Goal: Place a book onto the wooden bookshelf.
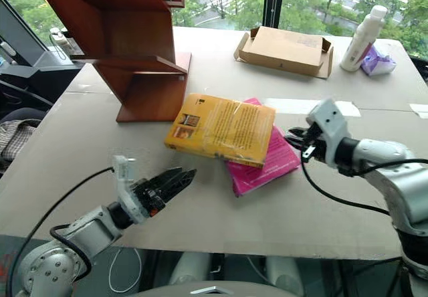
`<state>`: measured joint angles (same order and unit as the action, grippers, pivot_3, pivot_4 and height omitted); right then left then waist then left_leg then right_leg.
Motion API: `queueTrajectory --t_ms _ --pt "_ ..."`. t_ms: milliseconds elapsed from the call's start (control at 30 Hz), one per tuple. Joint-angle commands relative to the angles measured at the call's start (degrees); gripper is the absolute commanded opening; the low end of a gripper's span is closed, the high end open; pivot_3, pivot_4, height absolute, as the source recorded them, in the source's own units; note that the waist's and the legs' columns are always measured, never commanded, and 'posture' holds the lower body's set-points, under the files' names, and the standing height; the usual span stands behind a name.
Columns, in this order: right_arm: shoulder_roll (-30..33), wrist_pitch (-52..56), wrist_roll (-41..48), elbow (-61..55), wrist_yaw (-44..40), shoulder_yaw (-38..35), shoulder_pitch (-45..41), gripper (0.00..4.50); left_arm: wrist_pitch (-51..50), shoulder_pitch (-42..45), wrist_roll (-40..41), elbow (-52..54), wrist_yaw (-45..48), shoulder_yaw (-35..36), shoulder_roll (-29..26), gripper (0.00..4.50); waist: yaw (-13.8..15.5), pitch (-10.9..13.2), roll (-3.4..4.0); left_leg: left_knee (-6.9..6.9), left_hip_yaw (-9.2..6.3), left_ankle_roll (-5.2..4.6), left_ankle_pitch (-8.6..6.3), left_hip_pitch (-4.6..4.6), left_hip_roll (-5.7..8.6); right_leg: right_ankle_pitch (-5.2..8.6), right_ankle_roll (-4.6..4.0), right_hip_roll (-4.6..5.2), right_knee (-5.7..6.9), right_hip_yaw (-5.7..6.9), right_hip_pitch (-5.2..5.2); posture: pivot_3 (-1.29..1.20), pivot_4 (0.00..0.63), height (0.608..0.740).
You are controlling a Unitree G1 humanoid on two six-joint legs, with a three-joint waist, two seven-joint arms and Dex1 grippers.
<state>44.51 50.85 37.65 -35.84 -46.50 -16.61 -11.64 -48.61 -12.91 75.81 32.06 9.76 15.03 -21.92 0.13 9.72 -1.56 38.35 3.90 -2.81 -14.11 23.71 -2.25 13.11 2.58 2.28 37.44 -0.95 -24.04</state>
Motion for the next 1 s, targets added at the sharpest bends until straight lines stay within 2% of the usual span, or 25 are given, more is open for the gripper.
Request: queueTrajectory --t_ms 33,133,167,367,633,733,800,833,900,967,1000 --pt "3.5 -4.3 6.7 -3.1 -9.4 -9.1 5.1 2.71 1.0 1.5 14.8 -2.2 -13.2 -1.7 3.2 4.5 0.1 0.0 0.0 0.01 -0.06 0.0 0.0 -0.02 0.0 0.01 -0.02 0.0 0.0 0.01 0.06 0.0 0.15 0.74" --pt "4.5 -6.2 12.0 -4.4 -13.2 -14.5 9.1 4.33 3.7 3.9 21.4 -5.6 -21.4 -2.6 5.6 4.5 -0.3 0.0 -0.02 0.05 -0.1 0.01 0.01 -0.14 0.02 0.13 -0.24 -0.04 0.1 0.01 0.18 0.0 0.15 0.74" --pt "4.8 -6.0 13.4 -4.7 -13.3 -15.4 9.7 4.43 4.5 5.0 23.1 -6.9 -23.0 -2.4 6.0 4.5 -0.3 0.0 0.0 0.07 -0.09 0.01 0.01 -0.18 0.02 0.13 -0.25 -0.07 0.14 0.01 0.2 0.0 0.15 0.74" --pt "6.6 -5.7 18.8 -6.3 -10.1 -18.8 10.8 4.43 9.7 12.2 26.9 -14.9 -29.6 -3.8 12.7 4.5 0.3 -0.1 -0.01 0.13 -0.06 0.01 0.01 -0.22 0.1 0.13 -0.28 -0.09 0.12 -0.01 0.31 0.0 0.15 0.74" --pt "8.0 -6.8 19.3 -7.2 -6.3 -18.7 12.2 4.43 13.0 23.1 20.2 -26.8 -28.9 -5.2 20.5 4.5 1.2 -0.1 0.04 0.2 -0.18 0.0 0.02 -0.09 0.21 0.13 -0.29 -0.11 -0.02 0.07 0.35 0.0 0.15 0.74" --pt "8.5 -7.2 19.6 -7.2 -6.4 -19.5 13.3 4.5 13.1 24.7 17.9 -28.1 -27.5 -5.5 22.7 3.67 1.2 -0.1 0.05 0.2 -0.2 0.0 0.02 -0.09 0.22 0.13 -0.29 -0.11 -0.05 0.08 0.39 0.0 0.15 0.74" --pt "8.1 -8.3 18.9 -7.0 -7.2 -19.7 15.2 4.5 12.9 24.1 16.8 -27.0 -27.2 -5.8 24.1 2.7 1.3 -0.2 0.05 0.2 -0.25 0.0 0.02 -0.07 0.22 0.13 -0.29 -0.11 -0.08 0.12 0.4 0.0 0.15 0.74" --pt "7.9 -8.6 18.8 -7.0 -7.2 -19.6 15.8 4.5 12.8 24.0 16.5 -26.5 -27.1 -5.6 24.4 2.36 1.3 -0.2 0.07 0.2 -0.27 0.0 0.02 -0.07 0.22 0.13 -0.29 -0.11 -0.1 0.14 0.42 0.0 0.15 0.74" --pt "7.3 -9.7 19.0 -5.9 -6.9 -19.1 15.7 4.5 11.7 23.7 16.4 -23.6 -26.8 -5.6 23.5 1.38 1.3 -0.2 0.06 0.2 -0.29 0.0 0.02 -0.05 0.22 0.13 -0.29 -0.1 -0.13 0.15 0.42 0.0 0.15 0.74" --pt "6.8 -10.9 18.7 -4.3 -6.8 -18.4 15.1 4.5 10.4 23.7 16.3 -20.6 -25.5 -5.4 21.7 0.86 1.1 -0.2 0.04 0.21 -0.3 0.0 0.02 -0.04 0.21 0.13 -0.29 -0.11 -0.16 0.15 0.44 0.0 0.15 0.74" --pt "6.3 -11.7 18.3 -3.1 -6.9 -17.7 14.6 4.5 8.9 23.8 16.6 -17.9 -24.5 -5.4 19.4 0.84 1.1 -0.2 0.04 0.2 -0.3 0.0 0.02 -0.04 0.21 0.13 -0.29 -0.11 -0.16 0.15 0.43 0.0 0.15 0.74"
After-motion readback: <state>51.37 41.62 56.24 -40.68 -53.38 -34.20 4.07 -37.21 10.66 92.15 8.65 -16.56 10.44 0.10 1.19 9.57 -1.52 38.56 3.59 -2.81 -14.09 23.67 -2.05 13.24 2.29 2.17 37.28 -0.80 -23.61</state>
